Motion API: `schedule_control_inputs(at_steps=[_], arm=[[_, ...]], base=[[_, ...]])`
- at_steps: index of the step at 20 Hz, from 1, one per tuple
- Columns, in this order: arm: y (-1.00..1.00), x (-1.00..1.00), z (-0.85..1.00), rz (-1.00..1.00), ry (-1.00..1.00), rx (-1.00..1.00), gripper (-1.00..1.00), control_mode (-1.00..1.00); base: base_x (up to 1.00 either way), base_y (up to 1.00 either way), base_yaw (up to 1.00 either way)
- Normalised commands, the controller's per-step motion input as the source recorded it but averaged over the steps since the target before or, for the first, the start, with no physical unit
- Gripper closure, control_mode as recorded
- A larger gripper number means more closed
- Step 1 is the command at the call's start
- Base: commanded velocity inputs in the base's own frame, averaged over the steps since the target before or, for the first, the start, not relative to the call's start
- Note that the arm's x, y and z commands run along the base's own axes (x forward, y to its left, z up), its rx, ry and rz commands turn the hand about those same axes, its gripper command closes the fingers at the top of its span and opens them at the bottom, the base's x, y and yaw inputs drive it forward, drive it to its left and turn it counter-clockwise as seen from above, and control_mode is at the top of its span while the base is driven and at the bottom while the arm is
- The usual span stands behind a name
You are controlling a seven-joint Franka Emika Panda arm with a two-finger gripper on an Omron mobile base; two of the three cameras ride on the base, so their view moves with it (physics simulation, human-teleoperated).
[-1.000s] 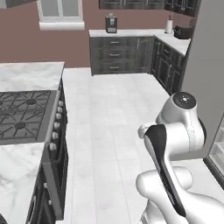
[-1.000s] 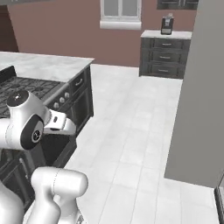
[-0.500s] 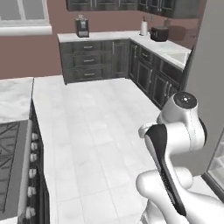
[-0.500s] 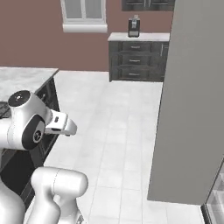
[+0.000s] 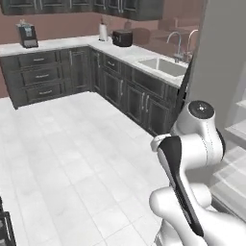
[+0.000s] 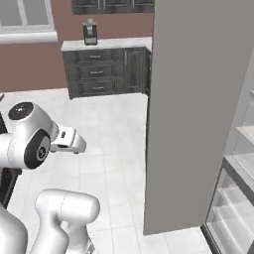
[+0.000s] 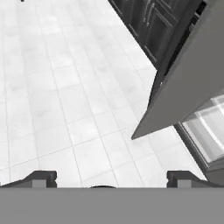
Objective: Pick the pear and mango from the fridge and place them on the plate next to the blender to make a fruit smoothie.
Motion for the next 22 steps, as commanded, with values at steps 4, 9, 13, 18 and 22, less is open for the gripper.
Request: schedule_control_inputs(at_steps=[4,9,13,18,22], arm=[[0.0,0.0,0.0,0.0,0.0,0.0,-1.0,1.0],[0.0,0.0,0.0,0.0,0.0,0.0,-1.0,1.0],[0.0,0.0,0.0,0.0,0.0,0.0,-1.0,1.0],[0.0,0.0,0.0,0.0,0.0,0.0,-1.0,1.0],[0.0,0.0,0.0,0.0,0.0,0.0,-1.0,1.0]], base=[[0.02,-0.1,-0.62],[0.18,0.0,-0.69],[0.08,-0.11,-0.72],[0.17,-0.09,-0.7],[0.3,0.0,-0.66]])
